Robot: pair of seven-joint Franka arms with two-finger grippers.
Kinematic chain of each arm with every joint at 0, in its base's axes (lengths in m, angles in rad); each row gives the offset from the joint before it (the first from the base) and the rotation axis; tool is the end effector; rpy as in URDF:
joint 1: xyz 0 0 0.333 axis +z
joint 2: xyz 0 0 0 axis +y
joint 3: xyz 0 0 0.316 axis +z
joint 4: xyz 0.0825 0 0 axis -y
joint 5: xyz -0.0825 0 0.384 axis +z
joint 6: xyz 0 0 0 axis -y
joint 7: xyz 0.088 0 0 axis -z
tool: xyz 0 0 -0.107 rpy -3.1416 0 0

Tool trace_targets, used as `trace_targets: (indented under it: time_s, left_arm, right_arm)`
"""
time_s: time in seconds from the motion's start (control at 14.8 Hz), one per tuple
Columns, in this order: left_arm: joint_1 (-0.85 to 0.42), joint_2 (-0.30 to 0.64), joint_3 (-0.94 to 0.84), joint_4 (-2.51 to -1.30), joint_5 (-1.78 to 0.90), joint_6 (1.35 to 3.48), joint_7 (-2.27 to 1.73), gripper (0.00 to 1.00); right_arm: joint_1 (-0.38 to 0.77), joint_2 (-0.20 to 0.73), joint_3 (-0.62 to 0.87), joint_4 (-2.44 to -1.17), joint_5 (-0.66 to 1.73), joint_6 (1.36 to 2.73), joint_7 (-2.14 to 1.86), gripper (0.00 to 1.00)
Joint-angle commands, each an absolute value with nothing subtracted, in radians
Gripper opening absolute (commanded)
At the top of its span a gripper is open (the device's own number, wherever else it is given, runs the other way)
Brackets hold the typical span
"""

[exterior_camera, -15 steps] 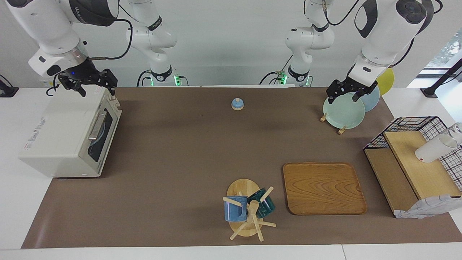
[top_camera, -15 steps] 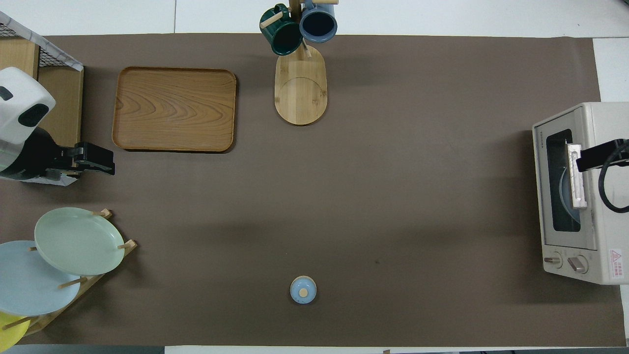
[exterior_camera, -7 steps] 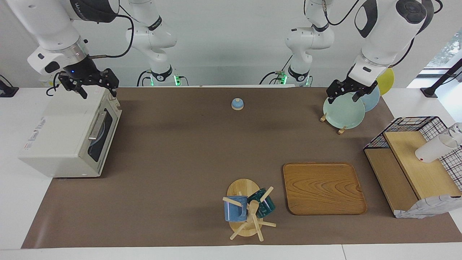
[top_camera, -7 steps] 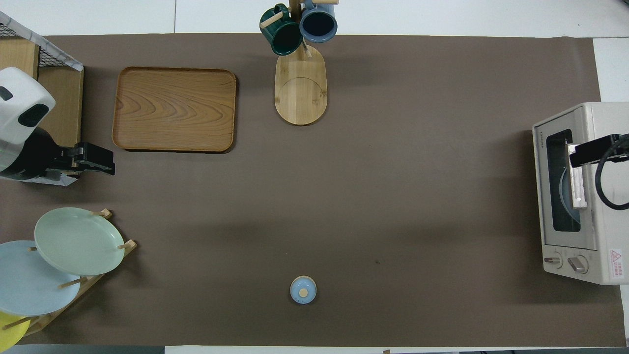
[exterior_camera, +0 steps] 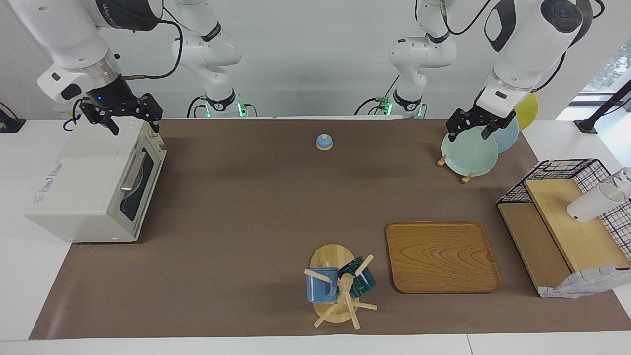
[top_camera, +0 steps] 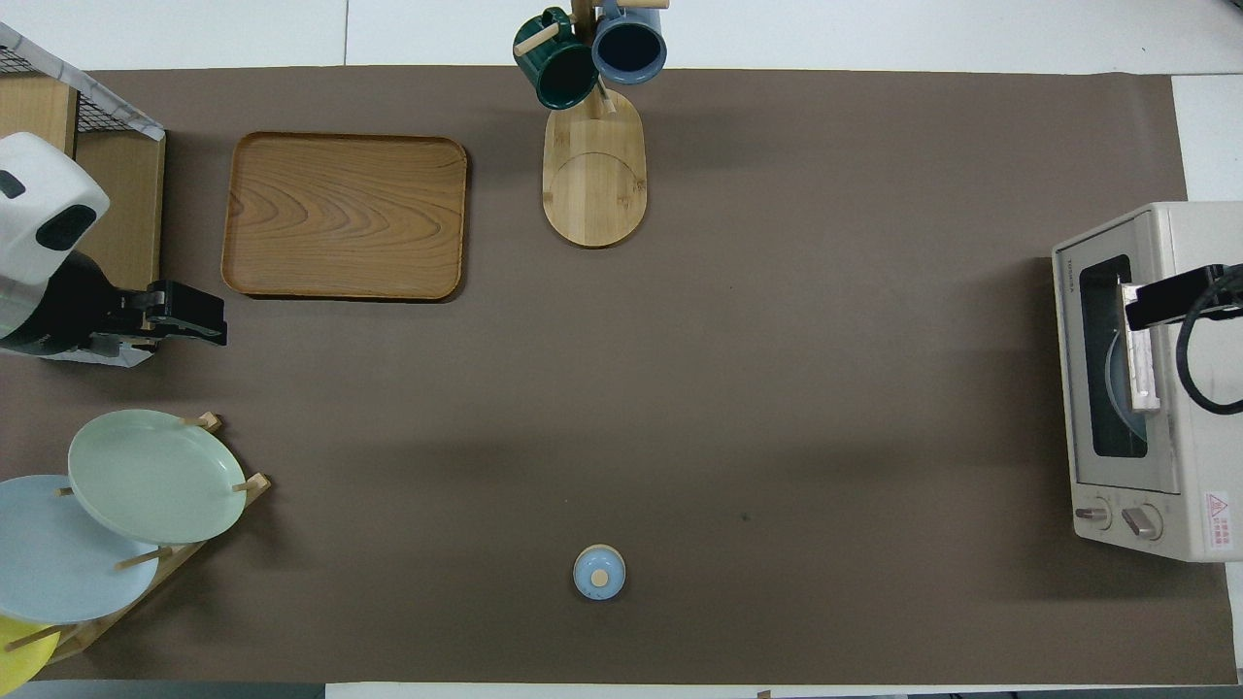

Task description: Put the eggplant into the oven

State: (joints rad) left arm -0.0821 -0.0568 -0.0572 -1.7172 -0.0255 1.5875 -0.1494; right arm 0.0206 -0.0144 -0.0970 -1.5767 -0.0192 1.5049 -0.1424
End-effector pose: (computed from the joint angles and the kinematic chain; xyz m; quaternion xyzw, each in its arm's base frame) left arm 0.5286 -0.0776 0.5878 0.9993 0.0058 -0.0377 0.0058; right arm 0.5412 -0.0440 0.6240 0.9990 0.0326 -0.0295 0.0057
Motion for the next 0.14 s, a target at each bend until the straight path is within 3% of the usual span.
trace_targets:
  time_s: [0.0, 0.07]
  left_arm:
    - [-0.064, -0.078, -0.066, -1.73, -0.021, 1.582, -0.144, 1.0]
    - [-0.064, -0.078, -0.066, -1.73, -0.021, 1.582, -0.144, 1.0]
  right_arm:
    - [0.015, -0.005, -0.097, -1.56, -0.008, 1.494, -0.123, 1.0]
    - [0.017, -0.005, -0.097, -1.56, -0.008, 1.494, -0.123, 1.0]
